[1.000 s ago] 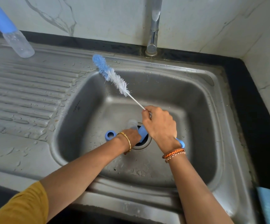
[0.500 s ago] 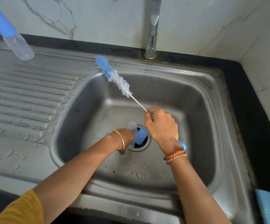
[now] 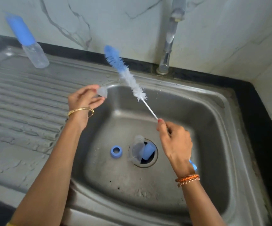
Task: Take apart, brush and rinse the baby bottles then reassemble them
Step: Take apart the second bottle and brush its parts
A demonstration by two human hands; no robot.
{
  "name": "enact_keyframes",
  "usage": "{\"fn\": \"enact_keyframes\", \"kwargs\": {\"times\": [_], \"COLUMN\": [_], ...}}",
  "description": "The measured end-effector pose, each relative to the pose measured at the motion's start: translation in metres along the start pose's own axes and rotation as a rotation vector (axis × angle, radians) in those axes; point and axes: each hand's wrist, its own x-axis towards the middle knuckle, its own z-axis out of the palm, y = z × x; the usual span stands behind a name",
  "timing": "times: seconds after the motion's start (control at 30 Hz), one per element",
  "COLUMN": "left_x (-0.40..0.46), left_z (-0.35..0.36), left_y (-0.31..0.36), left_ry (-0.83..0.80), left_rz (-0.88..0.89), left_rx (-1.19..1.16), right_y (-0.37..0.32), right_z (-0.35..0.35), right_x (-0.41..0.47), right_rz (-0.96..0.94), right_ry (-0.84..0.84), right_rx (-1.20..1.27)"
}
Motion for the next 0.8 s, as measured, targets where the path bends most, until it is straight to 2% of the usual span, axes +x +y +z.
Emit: {"fn": "enact_keyframes", "kwargs": {"times": [0.07, 0.2, 0.37, 0.57, 0.7, 0.8], "left_x": [0.007, 0.017, 0.027, 0.038, 0.042, 0.046], "left_z": [-0.008, -0.017, -0.024, -0.022, -0.021, -0.02], "left_y": [0.004, 0.007, 0.007, 0.002, -0.003, -0.005], "left_ry": [0.105, 0.239, 0.312, 0.358, 0.308, 0.339], "left_rz": [0.033, 0.048, 0.005, 0.013, 0.023, 0.052], "left_rx": [-0.183, -0.4, -0.586, -0.609, -0.476, -0.419], "right_y": [0.001, 0.005, 0.014, 0.021, 0.026, 0.028], "right_z": [0.0, -0.003, -0.007, -0.002, -0.003, -0.004], "right_x": [0.002, 0.003, 0.006, 0.006, 0.009, 0.008], "right_rz": [-0.006, -0.036, -0.107, -0.248, -0.403, -0.522], "right_ry": [0.035, 0.127, 0.163, 0.181, 0.216, 0.26], "right_rx": [-0.012, -0.045, -0.035, -0.098, -0.156, -0.203]}}
